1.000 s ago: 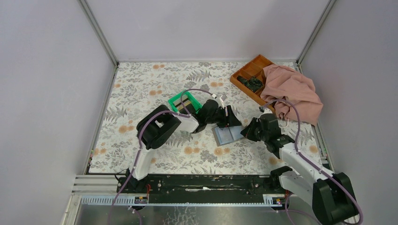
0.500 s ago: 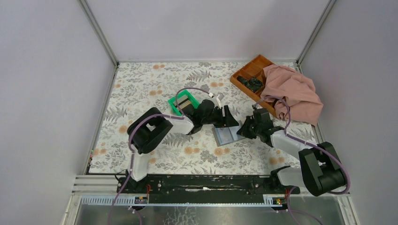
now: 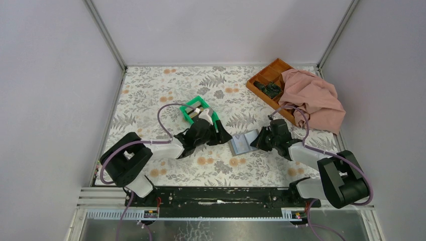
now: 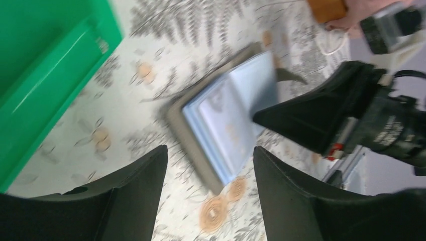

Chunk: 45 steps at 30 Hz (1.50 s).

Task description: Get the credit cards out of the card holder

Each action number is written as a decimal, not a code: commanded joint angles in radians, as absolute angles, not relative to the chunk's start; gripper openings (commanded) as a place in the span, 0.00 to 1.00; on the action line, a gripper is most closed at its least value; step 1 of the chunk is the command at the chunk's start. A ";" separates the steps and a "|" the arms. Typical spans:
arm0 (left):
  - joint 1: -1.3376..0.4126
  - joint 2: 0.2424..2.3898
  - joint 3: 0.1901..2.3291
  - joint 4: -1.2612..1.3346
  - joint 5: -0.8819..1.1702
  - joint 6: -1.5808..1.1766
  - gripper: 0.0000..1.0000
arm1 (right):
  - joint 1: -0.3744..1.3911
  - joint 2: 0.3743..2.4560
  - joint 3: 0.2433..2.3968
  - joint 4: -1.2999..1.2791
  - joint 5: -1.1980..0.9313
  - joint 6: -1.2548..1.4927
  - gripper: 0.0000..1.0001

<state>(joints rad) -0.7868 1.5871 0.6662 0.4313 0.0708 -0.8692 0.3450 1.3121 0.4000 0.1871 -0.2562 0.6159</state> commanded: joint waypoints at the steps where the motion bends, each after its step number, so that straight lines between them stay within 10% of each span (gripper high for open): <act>1: -0.814 1.533 0.601 0.467 -0.017 -0.899 0.70 | 0.375 1.267 0.376 0.236 -0.276 0.648 0.01; 45: -0.753 1.825 0.810 0.543 0.366 -0.725 0.64 | 0.430 1.280 0.469 0.085 -0.071 0.574 0.02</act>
<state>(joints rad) -0.7521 1.7935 0.7868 0.4931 0.3035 -0.7227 0.4385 1.2713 0.4564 0.0582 -0.0868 0.5953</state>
